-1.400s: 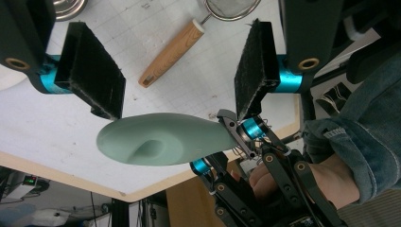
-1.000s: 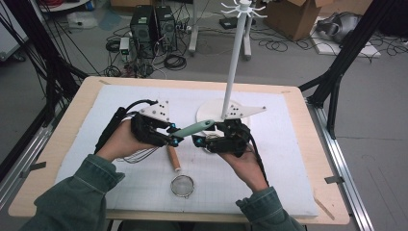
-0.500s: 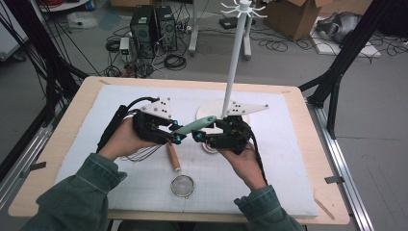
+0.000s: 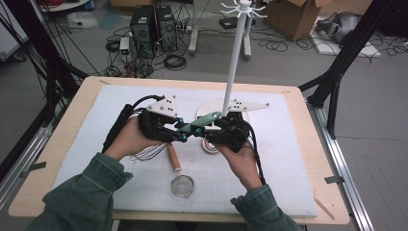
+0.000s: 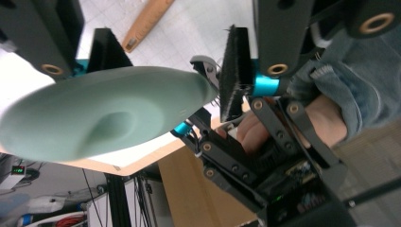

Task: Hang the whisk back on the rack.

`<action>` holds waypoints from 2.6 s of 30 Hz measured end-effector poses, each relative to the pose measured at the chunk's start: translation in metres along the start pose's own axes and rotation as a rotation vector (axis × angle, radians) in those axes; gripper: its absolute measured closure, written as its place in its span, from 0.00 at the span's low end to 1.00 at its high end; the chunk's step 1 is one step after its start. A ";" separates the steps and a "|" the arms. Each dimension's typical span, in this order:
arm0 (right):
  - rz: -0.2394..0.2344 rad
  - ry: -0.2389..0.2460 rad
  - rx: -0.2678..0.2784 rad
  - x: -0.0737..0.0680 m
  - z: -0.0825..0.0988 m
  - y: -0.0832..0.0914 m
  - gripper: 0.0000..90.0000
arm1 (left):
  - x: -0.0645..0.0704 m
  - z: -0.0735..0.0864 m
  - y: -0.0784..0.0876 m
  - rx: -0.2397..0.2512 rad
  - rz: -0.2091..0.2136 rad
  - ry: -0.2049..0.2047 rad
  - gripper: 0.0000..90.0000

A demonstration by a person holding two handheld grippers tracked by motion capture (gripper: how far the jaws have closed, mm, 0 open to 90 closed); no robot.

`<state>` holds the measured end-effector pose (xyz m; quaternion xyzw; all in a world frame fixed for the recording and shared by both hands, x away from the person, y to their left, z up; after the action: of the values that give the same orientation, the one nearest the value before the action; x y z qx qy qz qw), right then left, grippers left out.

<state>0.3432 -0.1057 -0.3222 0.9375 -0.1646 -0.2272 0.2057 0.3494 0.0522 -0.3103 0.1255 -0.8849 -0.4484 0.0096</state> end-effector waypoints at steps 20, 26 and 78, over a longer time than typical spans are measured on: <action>-0.077 -0.039 0.051 -0.006 -0.020 0.016 0.73 | 0.004 -0.013 0.010 0.095 0.032 0.019 0.77; -0.096 0.023 0.024 -0.012 -0.032 0.015 0.74 | 0.004 -0.010 0.011 0.155 0.111 0.061 0.75; 0.041 0.177 0.040 -0.018 -0.048 0.028 0.75 | 0.002 -0.012 0.019 0.331 0.036 0.224 0.57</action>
<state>0.3457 -0.1077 -0.2641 0.9543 -0.1694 -0.1357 0.2053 0.3452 0.0529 -0.2886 0.1588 -0.9421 -0.2796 0.0952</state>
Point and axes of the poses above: each handheld gripper's, and its own axes: y roughly backward along the jaws, z roughly out of its underside, x roughly to its right, the point moved 5 cm from there along -y, roughly forward along the jaws, and after that the axes turned 15 degrees about -x, right-handed, at the moved point
